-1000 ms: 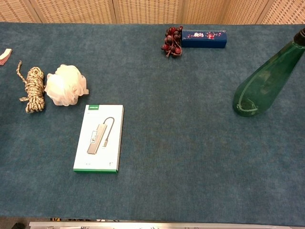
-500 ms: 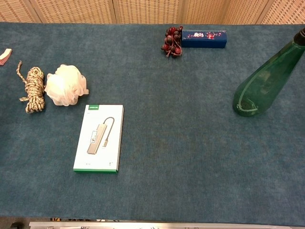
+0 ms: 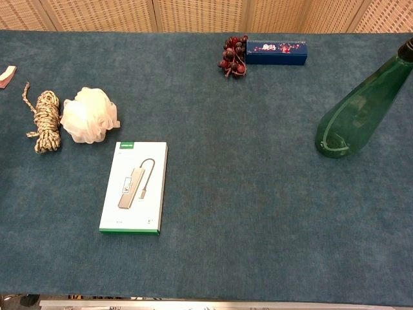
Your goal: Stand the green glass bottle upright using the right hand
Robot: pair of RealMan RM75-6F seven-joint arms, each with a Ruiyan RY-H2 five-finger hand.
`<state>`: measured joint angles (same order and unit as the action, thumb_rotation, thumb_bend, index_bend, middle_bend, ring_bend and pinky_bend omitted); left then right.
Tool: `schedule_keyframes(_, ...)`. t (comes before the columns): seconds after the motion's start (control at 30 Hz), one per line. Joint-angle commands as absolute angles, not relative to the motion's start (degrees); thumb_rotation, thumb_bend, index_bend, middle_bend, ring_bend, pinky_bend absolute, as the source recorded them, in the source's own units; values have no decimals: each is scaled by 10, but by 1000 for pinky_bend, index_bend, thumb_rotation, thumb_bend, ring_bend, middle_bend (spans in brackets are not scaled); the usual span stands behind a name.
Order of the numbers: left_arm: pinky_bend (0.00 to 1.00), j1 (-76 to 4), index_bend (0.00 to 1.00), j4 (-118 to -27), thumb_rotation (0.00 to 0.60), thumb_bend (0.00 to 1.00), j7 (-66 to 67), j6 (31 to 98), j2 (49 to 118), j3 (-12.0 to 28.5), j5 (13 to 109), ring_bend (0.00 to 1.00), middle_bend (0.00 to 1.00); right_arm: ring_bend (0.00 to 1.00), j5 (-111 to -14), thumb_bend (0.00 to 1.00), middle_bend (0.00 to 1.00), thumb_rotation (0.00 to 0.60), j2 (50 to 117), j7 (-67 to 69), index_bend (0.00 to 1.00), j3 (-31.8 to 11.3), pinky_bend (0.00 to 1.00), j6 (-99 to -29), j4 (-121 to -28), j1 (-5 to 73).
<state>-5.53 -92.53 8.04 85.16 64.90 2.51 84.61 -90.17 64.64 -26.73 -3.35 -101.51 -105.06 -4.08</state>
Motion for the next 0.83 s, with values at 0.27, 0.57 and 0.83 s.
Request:
schedule_keyframes(0.27, 0, -55, 0, -926, 600, 0, 81, 851, 649, 25, 846, 0, 0, 13, -865, 143, 207, 600, 622, -282, 252, -35, 148, -998, -1077, -54)
schedule_keyframes(0.57, 0, -55, 0, -925, 600, 0, 81, 851, 649, 26, 846, 0, 0, 14, -857, 143, 207, 600, 619, -262, 252, -43, 148, -997, -1072, -57)
schedule_keyframes(0.83, 0, -55, 0, -926, 600, 0, 81, 851, 648, 26, 846, 0, 0, 14, -861, 143, 207, 600, 620, -253, 252, -45, 148, -998, -1069, -59)
